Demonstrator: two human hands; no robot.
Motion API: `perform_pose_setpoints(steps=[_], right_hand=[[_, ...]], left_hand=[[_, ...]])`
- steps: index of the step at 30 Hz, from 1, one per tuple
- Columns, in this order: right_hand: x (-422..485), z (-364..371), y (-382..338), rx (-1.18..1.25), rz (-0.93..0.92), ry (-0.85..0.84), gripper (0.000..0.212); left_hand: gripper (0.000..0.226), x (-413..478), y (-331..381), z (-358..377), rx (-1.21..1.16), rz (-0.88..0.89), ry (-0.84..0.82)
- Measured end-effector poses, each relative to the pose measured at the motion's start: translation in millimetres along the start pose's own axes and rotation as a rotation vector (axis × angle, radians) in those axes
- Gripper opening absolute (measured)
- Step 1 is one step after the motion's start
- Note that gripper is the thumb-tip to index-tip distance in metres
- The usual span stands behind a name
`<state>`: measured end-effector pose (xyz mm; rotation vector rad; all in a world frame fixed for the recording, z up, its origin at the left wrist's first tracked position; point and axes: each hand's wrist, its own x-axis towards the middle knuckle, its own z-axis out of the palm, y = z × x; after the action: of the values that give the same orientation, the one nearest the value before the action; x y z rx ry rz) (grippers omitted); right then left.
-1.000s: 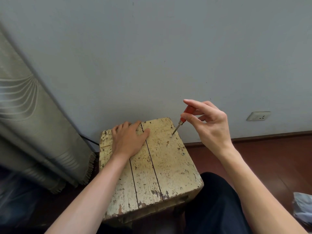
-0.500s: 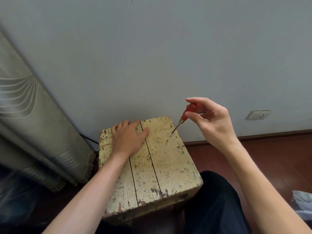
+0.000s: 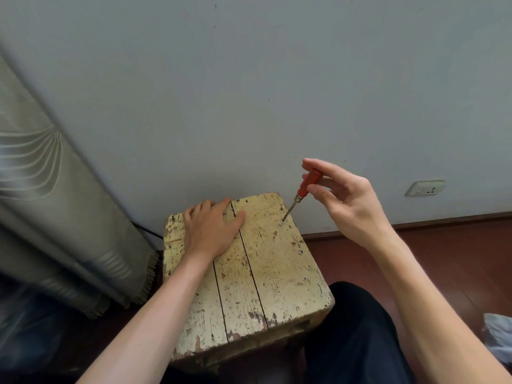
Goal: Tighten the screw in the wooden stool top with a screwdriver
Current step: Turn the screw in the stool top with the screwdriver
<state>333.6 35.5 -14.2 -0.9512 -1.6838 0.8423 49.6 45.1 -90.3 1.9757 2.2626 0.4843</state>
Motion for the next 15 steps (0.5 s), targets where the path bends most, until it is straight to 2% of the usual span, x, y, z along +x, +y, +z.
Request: perform_pose_setpoints(steps=[5,12,15], right_hand=[[1,3,-1,0.019,-0.038,0.039,0.044],[-2,18,0,-0.027,-0.053,0.203,0.036],[-3,15,3,-0.078,-0.054,0.186,0.039]], left_hand=[[0.073,1,0,0,0.001,0.001,-0.004],[0.072,0,0,0,-0.008,0.003,0.003],[0.071,0,0,-1,-0.001,0.003,0.005]])
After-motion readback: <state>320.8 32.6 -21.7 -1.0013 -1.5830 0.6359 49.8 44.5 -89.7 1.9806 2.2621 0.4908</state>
